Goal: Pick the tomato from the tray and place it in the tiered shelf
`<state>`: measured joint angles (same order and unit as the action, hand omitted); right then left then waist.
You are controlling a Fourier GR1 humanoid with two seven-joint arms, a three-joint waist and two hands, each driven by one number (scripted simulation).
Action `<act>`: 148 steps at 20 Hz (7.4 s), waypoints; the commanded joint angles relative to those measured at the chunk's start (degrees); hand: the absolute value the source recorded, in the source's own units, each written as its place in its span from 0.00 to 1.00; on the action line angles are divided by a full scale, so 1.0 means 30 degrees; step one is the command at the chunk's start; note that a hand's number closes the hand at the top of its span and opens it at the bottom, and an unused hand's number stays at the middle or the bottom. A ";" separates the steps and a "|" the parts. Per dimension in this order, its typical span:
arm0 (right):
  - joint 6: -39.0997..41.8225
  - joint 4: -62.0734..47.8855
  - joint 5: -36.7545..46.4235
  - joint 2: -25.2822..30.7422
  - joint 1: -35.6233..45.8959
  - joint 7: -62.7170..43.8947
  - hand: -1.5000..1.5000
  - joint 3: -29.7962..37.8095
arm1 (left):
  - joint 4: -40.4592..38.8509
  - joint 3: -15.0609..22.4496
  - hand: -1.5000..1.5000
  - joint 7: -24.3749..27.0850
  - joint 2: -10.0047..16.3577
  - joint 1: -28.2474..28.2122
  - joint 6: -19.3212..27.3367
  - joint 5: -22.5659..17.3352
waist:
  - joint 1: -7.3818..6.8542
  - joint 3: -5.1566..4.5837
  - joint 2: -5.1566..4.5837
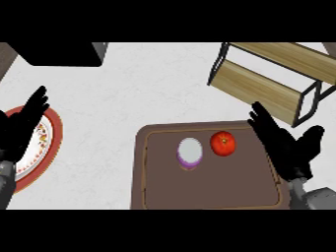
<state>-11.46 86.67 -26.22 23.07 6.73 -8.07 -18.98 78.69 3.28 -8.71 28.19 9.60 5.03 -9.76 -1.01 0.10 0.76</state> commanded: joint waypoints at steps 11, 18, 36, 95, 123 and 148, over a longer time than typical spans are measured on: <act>0.4377 -0.4144 -0.0852 -0.2602 0.7299 0.3378 0.00 0.1788 | 0.3362 -0.0220 0.50 0.1477 -0.3531 -0.0493 0.2910 -0.0010 | -0.0120 -0.0014 -0.0338; 1.1372 -0.2559 -0.0937 0.2943 0.8222 0.1756 0.00 0.1630 | 0.4583 0.0014 0.50 0.1121 -0.3689 -0.1530 0.3246 0.0388 | 0.0145 -0.0046 -0.0221; 1.1667 0.5323 0.9557 0.4125 1.0976 -0.8998 0.00 -0.5719 | 0.5878 0.0188 0.50 0.0413 -0.3897 -0.2330 0.3416 0.0977 | 0.0334 -0.0046 -0.0163; 0.9828 -0.4592 2.9944 -0.3693 0.5790 0.1719 1.00 -0.3326 | 0.5932 -0.2491 0.50 -0.0253 -0.6007 -0.1771 0.0922 0.3040 | 0.0290 -0.0033 -0.0239; 0.1475 -0.0222 3.2341 -0.7680 1.3582 -2.5421 1.00 0.0998 | 0.5115 -0.2357 0.50 -0.0072 -0.6335 -0.0980 0.1543 0.3607 | 0.0410 -0.0073 -0.0086; -0.0324 -0.1585 3.5166 -0.7049 1.3010 -1.8686 1.00 0.9034 | 0.5686 -0.2618 0.50 -0.0974 -0.6238 -0.0628 0.1114 0.3432 | 0.0244 -0.0030 -0.0273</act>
<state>-7.90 83.47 79.66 1.83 44.63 -61.37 5.58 95.73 -3.78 -9.30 8.67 5.21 8.26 0.49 -0.31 0.01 -0.08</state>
